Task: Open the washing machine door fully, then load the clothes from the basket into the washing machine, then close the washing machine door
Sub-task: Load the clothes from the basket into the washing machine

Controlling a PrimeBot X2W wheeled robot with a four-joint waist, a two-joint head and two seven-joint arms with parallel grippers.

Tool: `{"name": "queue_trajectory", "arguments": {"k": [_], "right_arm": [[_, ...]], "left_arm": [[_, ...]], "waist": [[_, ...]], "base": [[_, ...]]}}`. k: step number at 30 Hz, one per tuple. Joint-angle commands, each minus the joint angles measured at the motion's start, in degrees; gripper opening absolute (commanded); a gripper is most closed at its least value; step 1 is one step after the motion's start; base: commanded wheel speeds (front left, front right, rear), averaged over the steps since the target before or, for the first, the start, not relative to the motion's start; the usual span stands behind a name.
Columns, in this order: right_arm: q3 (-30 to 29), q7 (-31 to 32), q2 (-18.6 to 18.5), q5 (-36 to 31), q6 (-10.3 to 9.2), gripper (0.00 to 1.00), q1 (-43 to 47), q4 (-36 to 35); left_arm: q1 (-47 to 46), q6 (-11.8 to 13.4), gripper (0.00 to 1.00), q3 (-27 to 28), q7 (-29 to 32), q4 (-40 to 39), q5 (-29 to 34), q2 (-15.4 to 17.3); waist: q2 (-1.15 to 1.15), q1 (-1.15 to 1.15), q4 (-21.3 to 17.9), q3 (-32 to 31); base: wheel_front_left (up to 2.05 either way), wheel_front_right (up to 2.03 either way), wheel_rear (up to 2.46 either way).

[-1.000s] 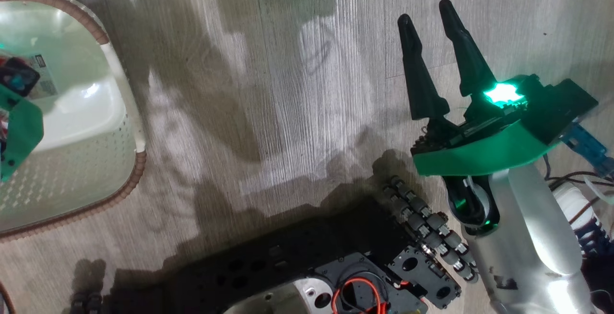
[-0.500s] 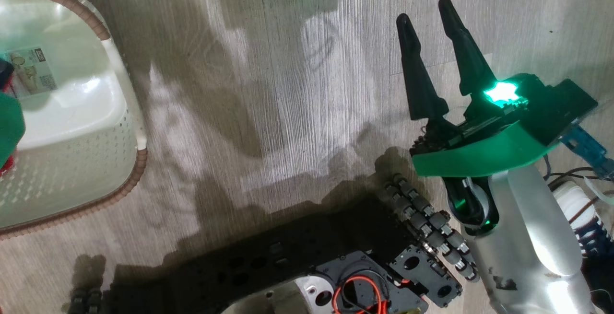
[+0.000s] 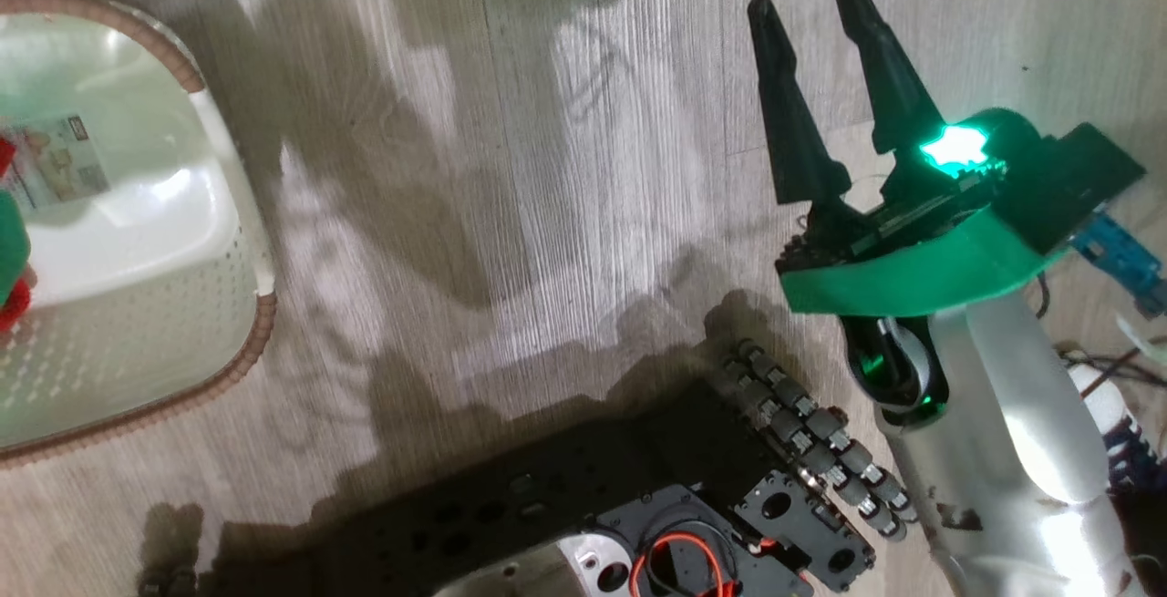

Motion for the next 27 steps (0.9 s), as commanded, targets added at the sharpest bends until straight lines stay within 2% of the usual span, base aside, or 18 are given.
{"name": "queue_trajectory", "arguments": {"k": [1,5,15,21,27], "right_arm": [[0.7,-0.4,0.3,-0.7,0.00,1.00,2.1,-1.1],[0.4,-0.4,0.3,-1.2,0.00,1.00,2.3,-0.9],[-0.6,-0.4,0.3,-3.7,0.00,1.00,3.9,1.2],[-1.6,-0.4,0.3,-5.6,0.00,1.00,5.9,2.6],[-2.6,-0.4,0.3,-7.0,0.00,1.00,9.0,3.8]], "left_arm": [[3.4,1.0,0.00,1.3,-0.9,0.2,-0.3,2.5],[6.0,2.1,0.00,1.0,-4.2,0.2,-0.8,1.5],[10.8,1.7,0.00,1.5,-14.2,0.2,-4.1,-3.2],[14.5,2.1,0.00,1.5,-21.3,0.2,-5.8,-6.6],[17.0,3.2,0.00,3.1,-25.9,-0.4,-8.9,-10.4]], "waist": [[0.00,-0.01,0.1,-1.7],[0.00,-0.01,0.5,-5.9],[0.00,-0.01,2.8,-17.7],[0.00,-0.01,4.9,-26.6],[0.00,-0.01,7.5,-34.2]], "base": [[0.00,0.00,0.00],[0.00,0.00,0.00],[0.00,0.00,0.00],[0.00,0.00,0.00],[0.00,0.00,0.00]]}}
